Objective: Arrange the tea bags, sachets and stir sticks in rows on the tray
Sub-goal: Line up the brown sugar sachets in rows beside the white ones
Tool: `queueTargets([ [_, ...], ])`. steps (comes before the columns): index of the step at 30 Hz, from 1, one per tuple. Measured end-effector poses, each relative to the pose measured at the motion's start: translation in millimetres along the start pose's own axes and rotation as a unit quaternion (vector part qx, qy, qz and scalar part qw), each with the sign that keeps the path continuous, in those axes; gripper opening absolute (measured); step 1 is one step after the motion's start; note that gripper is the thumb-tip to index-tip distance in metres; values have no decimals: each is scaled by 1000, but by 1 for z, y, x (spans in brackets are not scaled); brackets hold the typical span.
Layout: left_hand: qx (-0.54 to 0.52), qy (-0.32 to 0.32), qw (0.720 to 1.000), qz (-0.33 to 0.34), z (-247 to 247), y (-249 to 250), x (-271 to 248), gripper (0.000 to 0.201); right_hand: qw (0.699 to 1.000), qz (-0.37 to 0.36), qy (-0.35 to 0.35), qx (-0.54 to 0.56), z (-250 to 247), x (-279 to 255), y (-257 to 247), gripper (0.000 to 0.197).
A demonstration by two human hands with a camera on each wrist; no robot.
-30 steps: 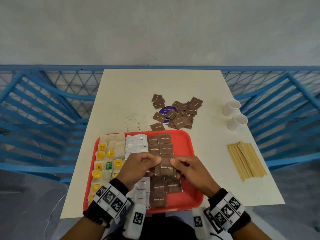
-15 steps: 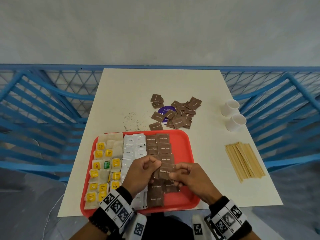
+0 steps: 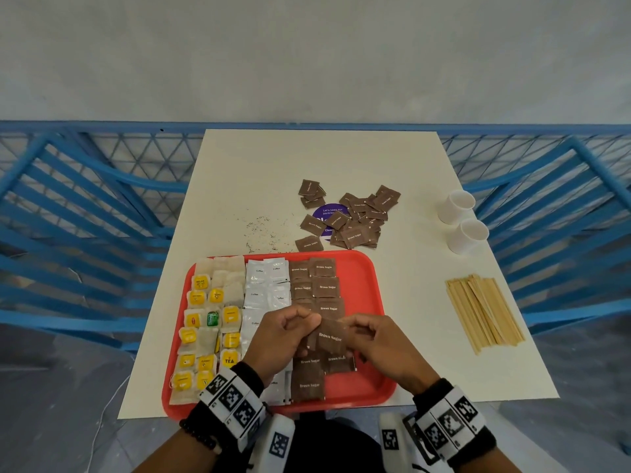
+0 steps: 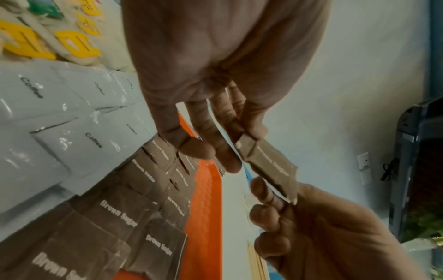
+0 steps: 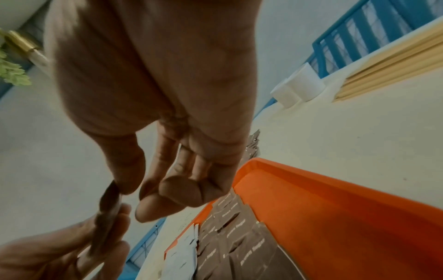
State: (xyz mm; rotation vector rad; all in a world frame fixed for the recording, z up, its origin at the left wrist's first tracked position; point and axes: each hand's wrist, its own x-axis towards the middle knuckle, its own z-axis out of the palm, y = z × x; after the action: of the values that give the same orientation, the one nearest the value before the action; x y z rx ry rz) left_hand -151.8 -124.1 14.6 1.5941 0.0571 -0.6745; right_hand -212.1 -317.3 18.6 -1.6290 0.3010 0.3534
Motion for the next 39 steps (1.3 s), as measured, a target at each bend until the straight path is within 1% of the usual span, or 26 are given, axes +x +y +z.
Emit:
queueTargets([
  [1, -2, 6, 1000, 2, -1, -1, 1, 15, 1000, 11, 1, 7, 0, 2, 1, 18],
  [3, -10, 13, 1000, -5, -3, -4, 3, 15, 999, 39, 6, 26, -3, 5, 5, 30],
  [4, -12, 14, 1000, -11, -4, -5, 4, 15, 998, 46, 4, 37, -4, 5, 7, 30],
  [5, -13, 15, 1000, -15, -4, -7, 4, 15, 998, 46, 4, 42, -3, 5, 8, 24],
  [6, -15, 14, 1000, -18, -2, -7, 4, 14, 999, 40, 9, 34, -1, 4, 10, 15],
  [7, -17, 11, 1000, -20, 0, -8, 3, 14, 999, 31, 23, 12, 1, 4, 11, 11],
  [9, -8, 1, 1000, -20, 1, -10, 4, 15, 998, 19, 54, -41, 3, 5, 16, 14],
  [11, 34, 0, 999, -14, -5, -11, 7, 16, 995, 25, 58, -77, -2, 6, 23, 14],
  [13, 127, -10, 992, 19, -16, -15, 11, 13, 991, 45, 42, -121, -8, 5, 36, 17],
  [14, 202, -33, 978, 45, -21, -19, 12, 12, 988, 65, 34, -137, -10, 4, 42, 17],
  [15, 290, -70, 952, 65, -24, -24, 12, 11, 985, 88, 28, -146, -11, 3, 49, 16],
  [17, 444, -152, 880, 74, -24, -34, 10, 7, 979, 124, 21, -158, -10, 3, 61, 14],
  [18, 497, -181, 846, 69, -23, -38, 8, 8, 977, 135, 19, -161, -8, 3, 65, 13],
  [19, 534, -206, 817, 64, -21, -41, 7, 12, 975, 142, 20, -167, -6, 4, 68, 13],
  [21, 585, -251, 769, 65, -16, -43, 3, 20, 971, 142, 28, -191, -1, 5, 73, 15],
  [22, 599, -266, 752, 69, -13, -44, 2, 23, 970, 138, 33, -199, 1, 5, 75, 17],
  [23, 607, -275, 742, 71, -12, -45, 1, 24, 968, 135, 39, -209, 3, 6, 75, 19],
  [26, 627, -284, 723, 59, -11, -45, 2, 27, 955, 128, 47, -263, 5, 8, 75, 26],
  [28, 634, -289, 715, 60, -11, -44, 3, 27, 944, 137, 55, -295, 5, 9, 74, 31],
  [30, 635, -289, 713, 67, -8, -43, 2, 28, 936, 141, 59, -318, 7, 8, 71, 38],
  [33, 636, -295, 710, 65, -8, -43, 2, 28, 928, 128, 23, -349, 10, 7, 63, 41],
  [34, 630, -298, 714, 62, -9, -41, 2, 27, 927, 127, 19, -353, 10, 7, 60, 41],
  [37, 590, -283, 753, 71, -16, -28, 3, 23, 926, 123, 34, -355, 1, 12, 49, 38],
  [39, 554, -264, 784, 87, -26, -5, 13, 20, 931, 95, 33, -352, -12, 20, 30, 32],
])
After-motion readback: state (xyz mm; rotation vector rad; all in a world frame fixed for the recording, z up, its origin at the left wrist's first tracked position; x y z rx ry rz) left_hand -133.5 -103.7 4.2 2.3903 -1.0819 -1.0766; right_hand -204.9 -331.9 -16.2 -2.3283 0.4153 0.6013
